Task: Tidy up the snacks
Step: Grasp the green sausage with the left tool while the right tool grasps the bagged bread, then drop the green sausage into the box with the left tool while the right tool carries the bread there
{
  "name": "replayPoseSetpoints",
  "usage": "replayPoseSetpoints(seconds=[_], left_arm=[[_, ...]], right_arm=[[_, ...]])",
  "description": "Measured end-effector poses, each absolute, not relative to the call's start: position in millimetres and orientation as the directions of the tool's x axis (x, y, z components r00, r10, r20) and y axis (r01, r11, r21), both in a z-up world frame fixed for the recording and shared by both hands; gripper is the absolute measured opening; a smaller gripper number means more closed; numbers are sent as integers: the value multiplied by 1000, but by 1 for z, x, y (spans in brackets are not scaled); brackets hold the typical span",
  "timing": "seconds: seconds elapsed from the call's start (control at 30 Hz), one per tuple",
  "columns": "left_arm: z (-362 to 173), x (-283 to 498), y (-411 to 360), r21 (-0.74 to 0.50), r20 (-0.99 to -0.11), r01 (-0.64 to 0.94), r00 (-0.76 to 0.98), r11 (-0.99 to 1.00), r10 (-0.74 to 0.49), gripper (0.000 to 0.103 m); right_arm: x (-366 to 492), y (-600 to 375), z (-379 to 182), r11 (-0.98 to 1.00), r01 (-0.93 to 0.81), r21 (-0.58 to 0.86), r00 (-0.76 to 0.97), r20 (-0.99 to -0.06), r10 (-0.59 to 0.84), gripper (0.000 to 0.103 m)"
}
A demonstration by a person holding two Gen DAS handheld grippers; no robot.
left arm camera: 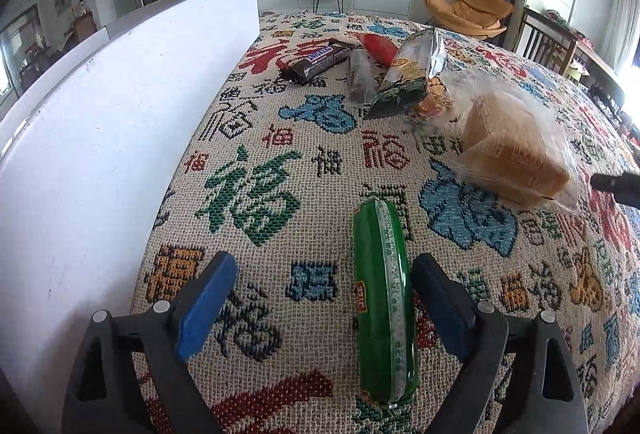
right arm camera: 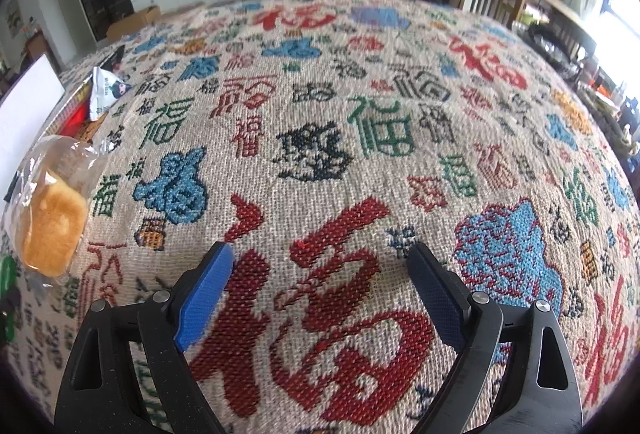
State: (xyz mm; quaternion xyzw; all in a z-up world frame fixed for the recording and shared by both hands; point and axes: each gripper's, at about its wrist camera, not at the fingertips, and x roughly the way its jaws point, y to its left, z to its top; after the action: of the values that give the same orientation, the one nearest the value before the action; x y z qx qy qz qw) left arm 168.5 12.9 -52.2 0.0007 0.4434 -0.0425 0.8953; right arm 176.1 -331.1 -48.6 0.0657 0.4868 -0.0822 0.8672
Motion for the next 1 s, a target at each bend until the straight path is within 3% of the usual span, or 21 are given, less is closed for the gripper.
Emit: replayPoseSetpoints(seconds=[0.1,0.17,0.27,0.5,0.6,0.63,0.73,0.8,0.87,1.0], left_arm=[[-52,168,11,-27,-796,79,602,997,-69,91],[-52,168,10,-28,-796,79,601,996,-70,91],[-52,168,10,-27,-796,78,601,997,-69,92],[-52,168,10,-27,-796,78,601,997,-69,92],[-52,168,11,-40,-796,82,600,996,-81,93],[-51,168,11,-48,-794,85,601,995,-90,93],[-49,165,15,-82,-794,110,593,991,-131,92],[-44,159,15,-108,-792,125,589,986,-161,74],[-40,154,6,-115,-794,173,576,978,-195,22],[-34,149,-1,-201,-780,205,558,958,-283,22]], right_arm=[[178,-312,-14,924,203,325,561,-812,162,91],[187,-273,5,905,147,399,563,-786,255,91],[208,-207,8,928,87,362,491,-826,276,91],[243,-124,-34,999,52,-4,385,-923,-24,92],[239,-149,-51,993,78,86,392,-919,48,86],[233,-160,-46,990,82,111,438,-897,64,78],[209,-187,-35,990,59,131,474,-876,88,76],[187,-206,-28,990,29,135,487,-867,103,76],[164,-219,-22,989,9,145,501,-857,121,76],[137,-239,-20,987,11,158,499,-856,131,76]])
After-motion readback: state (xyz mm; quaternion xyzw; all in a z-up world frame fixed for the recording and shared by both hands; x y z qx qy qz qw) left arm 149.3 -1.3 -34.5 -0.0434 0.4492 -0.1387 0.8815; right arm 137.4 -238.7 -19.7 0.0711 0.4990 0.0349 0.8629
